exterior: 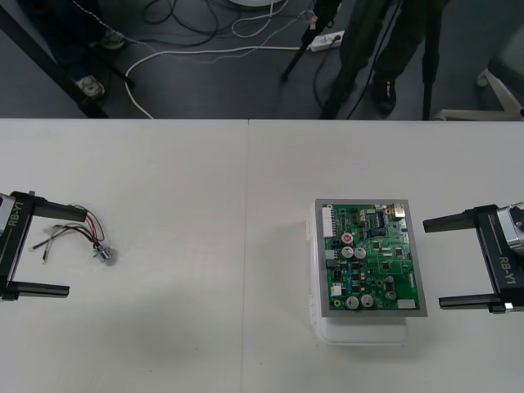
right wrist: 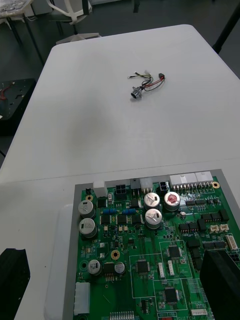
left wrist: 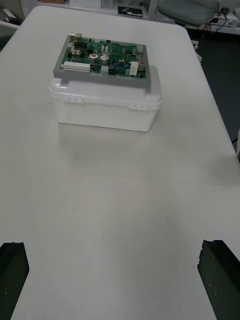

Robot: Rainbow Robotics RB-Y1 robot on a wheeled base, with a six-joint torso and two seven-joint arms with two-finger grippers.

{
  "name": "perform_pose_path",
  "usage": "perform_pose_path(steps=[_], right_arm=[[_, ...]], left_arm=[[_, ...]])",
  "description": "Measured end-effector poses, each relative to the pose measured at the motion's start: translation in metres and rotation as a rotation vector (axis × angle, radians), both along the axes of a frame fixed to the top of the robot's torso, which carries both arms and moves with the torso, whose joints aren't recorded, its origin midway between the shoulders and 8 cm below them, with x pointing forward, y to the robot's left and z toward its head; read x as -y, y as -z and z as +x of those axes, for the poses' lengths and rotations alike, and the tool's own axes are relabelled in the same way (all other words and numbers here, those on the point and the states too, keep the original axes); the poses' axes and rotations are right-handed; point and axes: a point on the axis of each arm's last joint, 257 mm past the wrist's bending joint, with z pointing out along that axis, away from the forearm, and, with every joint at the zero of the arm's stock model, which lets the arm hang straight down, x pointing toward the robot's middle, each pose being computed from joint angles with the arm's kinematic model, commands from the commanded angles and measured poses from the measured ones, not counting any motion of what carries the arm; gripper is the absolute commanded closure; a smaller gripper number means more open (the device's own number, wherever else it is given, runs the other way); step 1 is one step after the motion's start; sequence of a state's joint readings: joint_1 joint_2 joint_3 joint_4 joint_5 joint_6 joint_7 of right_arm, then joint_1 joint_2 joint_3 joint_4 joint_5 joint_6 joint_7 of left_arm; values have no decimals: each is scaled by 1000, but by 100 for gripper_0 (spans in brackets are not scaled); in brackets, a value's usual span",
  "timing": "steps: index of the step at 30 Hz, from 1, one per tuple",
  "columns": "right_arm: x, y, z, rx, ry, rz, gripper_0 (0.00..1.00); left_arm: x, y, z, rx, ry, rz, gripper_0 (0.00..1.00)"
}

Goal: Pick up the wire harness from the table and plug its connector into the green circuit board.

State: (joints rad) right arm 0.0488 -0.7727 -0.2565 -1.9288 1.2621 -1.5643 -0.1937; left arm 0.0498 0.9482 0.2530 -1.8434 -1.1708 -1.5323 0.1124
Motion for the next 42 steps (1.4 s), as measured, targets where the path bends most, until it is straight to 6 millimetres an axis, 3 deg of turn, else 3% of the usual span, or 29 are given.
perform_pose_path(steps=[42], right_arm=[[0, 0, 0, 0, 0, 0, 0]], left_arm=[[0, 0, 0, 0, 0, 0, 0]])
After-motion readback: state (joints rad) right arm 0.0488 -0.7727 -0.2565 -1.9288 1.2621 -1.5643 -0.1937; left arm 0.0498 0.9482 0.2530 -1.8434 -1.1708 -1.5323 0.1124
